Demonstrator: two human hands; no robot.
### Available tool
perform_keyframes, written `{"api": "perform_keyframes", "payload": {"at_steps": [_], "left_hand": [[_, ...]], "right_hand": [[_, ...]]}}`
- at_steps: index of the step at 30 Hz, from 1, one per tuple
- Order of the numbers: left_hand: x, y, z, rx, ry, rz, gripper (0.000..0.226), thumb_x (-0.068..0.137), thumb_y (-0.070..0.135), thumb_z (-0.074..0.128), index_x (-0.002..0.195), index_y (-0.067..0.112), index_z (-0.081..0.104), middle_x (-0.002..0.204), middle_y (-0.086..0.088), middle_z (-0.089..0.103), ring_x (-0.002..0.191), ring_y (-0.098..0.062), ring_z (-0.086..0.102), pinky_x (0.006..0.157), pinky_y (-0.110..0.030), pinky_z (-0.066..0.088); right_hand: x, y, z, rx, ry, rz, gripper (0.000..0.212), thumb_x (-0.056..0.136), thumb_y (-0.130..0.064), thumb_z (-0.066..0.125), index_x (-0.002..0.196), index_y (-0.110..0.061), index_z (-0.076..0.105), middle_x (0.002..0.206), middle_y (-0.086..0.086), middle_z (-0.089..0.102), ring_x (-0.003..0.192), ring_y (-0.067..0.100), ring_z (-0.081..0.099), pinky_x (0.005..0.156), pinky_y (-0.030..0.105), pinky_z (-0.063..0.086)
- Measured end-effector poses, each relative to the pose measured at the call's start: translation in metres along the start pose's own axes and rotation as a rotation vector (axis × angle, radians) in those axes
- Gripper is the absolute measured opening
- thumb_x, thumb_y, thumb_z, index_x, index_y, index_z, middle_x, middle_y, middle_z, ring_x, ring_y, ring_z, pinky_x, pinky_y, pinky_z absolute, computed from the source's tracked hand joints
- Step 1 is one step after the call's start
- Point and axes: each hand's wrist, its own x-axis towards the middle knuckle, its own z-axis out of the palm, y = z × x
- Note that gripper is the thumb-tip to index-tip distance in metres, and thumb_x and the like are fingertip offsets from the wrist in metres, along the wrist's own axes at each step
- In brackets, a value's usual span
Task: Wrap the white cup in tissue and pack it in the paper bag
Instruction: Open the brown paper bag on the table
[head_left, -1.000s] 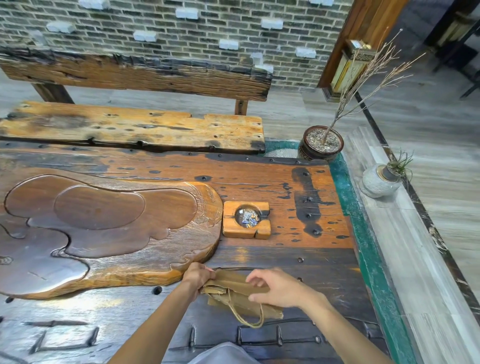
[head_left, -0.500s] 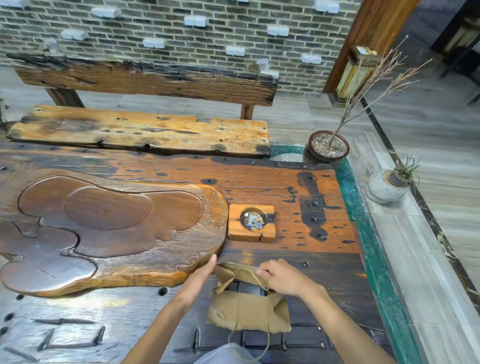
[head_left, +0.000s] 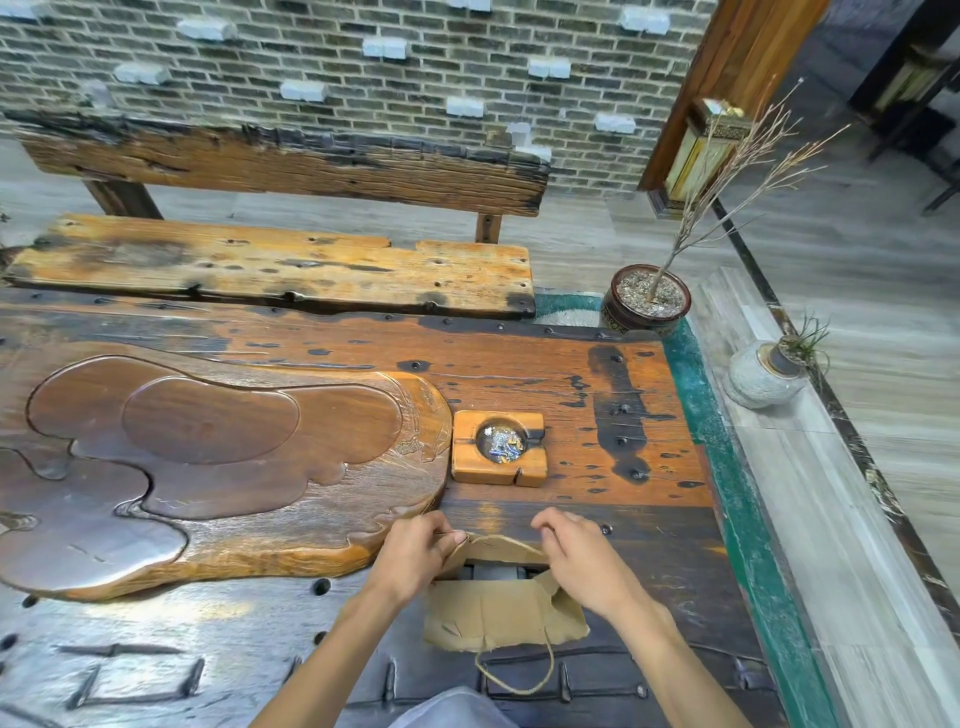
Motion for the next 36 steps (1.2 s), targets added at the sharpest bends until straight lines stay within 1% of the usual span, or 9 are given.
{"api": "perform_keyframes", "payload": {"at_steps": [4,6,10,16,20,25,29,31,36], "left_hand": [[0.003,-0.004,0.002,-0.003,0.006,0.027,0.026,0.091,0.032,0.064,0.07,0.022,0.053,0.055,0.006,0.052,0.053,-0.005,0.046,0.053,-0.015,0.035],[0.003,-0.006,0.004,-0.02,-0.001,0.019,0.026,0.09,0.032,0.065,0.069,0.022,0.053,0.056,0.005,0.053,0.053,-0.005,0.046,0.053,-0.015,0.035],[0.002,-0.009,0.006,-0.065,-0.014,0.008,0.03,0.089,0.03,0.067,0.065,0.026,0.051,0.053,0.004,0.053,0.052,-0.006,0.046,0.053,-0.014,0.035],[-0.005,-0.003,0.002,-0.122,-0.112,-0.007,0.019,0.092,0.029,0.063,0.079,0.017,0.067,0.063,0.0,0.066,0.056,-0.005,0.054,0.053,-0.012,0.039],[-0.009,-0.002,-0.001,-0.116,-0.128,-0.025,0.021,0.09,0.041,0.062,0.089,0.021,0.071,0.089,-0.003,0.073,0.08,-0.011,0.064,0.074,-0.021,0.049],[-0.018,0.002,0.011,-0.113,-0.058,-0.123,0.046,0.083,0.059,0.062,0.112,0.024,0.061,0.114,-0.004,0.043,0.115,-0.017,0.039,0.103,-0.025,0.032],[-0.025,0.012,0.02,-0.123,-0.001,-0.171,0.059,0.079,0.06,0.066,0.123,0.023,0.049,0.113,-0.002,0.026,0.116,-0.019,0.026,0.109,-0.033,0.029],[-0.028,0.015,0.026,-0.065,0.04,-0.164,0.066,0.078,0.053,0.069,0.129,0.021,0.042,0.112,-0.001,0.021,0.113,-0.02,0.024,0.108,-0.032,0.031],[-0.035,0.014,0.03,-0.049,0.127,-0.181,0.073,0.075,0.0,0.058,0.141,0.016,0.029,0.113,-0.002,0.018,0.105,-0.023,0.036,0.094,-0.023,0.038]], "right_hand": [[-0.035,-0.012,-0.01,-0.123,0.26,0.034,0.027,0.093,-0.005,0.04,0.085,-0.023,0.058,0.094,-0.01,0.06,0.09,0.009,0.055,0.077,0.023,0.047],[-0.048,-0.017,-0.007,-0.046,0.052,0.047,0.034,0.093,-0.006,0.039,0.084,-0.025,0.066,0.095,-0.007,0.065,0.081,0.007,0.061,0.077,0.025,0.052],[-0.04,-0.034,0.018,-0.057,-0.296,-0.092,0.046,0.093,-0.002,0.034,0.128,-0.016,0.06,0.134,0.009,0.055,0.128,0.019,0.047,0.11,0.032,0.036],[0.022,-0.037,0.064,-0.235,-0.446,-0.001,0.028,0.096,-0.015,0.036,0.115,-0.005,0.054,0.124,0.022,0.06,0.118,0.037,0.057,0.093,0.043,0.045],[0.035,-0.032,0.076,-0.255,-0.481,0.062,0.034,0.099,-0.022,0.033,0.118,-0.011,0.059,0.122,0.019,0.065,0.112,0.037,0.063,0.082,0.039,0.048],[0.039,-0.03,0.072,-0.344,-0.407,0.049,0.037,0.099,-0.023,0.038,0.134,-0.024,0.051,0.133,0.011,0.061,0.122,0.034,0.058,0.098,0.044,0.048],[0.037,-0.032,0.07,-0.352,-0.409,0.041,0.037,0.096,-0.033,0.049,0.132,-0.026,0.051,0.13,0.011,0.062,0.121,0.034,0.058,0.093,0.042,0.048],[0.038,-0.032,0.07,-0.346,-0.444,0.049,0.048,0.089,-0.038,0.062,0.134,-0.027,0.049,0.134,0.01,0.059,0.122,0.032,0.057,0.095,0.039,0.047],[0.042,-0.028,0.074,-0.39,-0.548,0.154,0.115,0.071,-0.052,0.079,0.154,-0.042,-0.001,0.162,0.009,0.022,0.147,0.033,0.03,0.114,0.049,0.035]]}}
